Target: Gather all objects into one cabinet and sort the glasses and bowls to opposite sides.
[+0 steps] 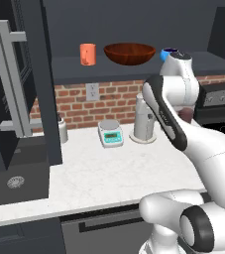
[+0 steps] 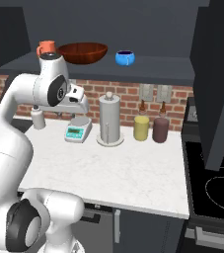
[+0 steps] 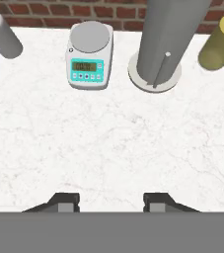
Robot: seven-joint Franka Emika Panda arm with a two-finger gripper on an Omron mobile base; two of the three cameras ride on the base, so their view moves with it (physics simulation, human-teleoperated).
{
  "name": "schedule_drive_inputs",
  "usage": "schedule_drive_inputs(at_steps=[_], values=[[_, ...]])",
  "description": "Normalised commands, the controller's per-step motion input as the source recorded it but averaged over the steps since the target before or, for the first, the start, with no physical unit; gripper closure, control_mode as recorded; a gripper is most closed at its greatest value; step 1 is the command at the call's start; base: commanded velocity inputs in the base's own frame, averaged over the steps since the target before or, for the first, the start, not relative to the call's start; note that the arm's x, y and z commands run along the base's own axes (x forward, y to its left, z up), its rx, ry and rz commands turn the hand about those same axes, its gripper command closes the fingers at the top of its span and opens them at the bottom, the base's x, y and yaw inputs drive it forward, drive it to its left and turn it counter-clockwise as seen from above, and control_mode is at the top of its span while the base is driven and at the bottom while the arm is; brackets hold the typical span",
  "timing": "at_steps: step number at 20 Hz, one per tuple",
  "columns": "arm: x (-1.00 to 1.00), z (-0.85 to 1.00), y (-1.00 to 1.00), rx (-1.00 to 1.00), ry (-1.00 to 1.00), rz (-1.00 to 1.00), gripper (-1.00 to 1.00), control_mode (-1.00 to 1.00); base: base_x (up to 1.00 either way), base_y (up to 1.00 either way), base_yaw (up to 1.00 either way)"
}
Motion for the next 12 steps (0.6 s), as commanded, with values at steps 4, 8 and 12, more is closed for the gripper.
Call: schedule_drive_inputs(at_steps=[4,8,12], values=[[-0.3,0.0,0.0,0.02,-0.06,0.0,-1.0,-1.0,0.0,0.0,0.0],[-0.56,0.33,0.0,0.07,-0.22,0.03,-1.0,-1.0,0.0,0.0,0.0],[-0.51,0.82,0.0,0.03,-0.33,0.0,-1.0,-1.0,0.0,0.0,0.0]])
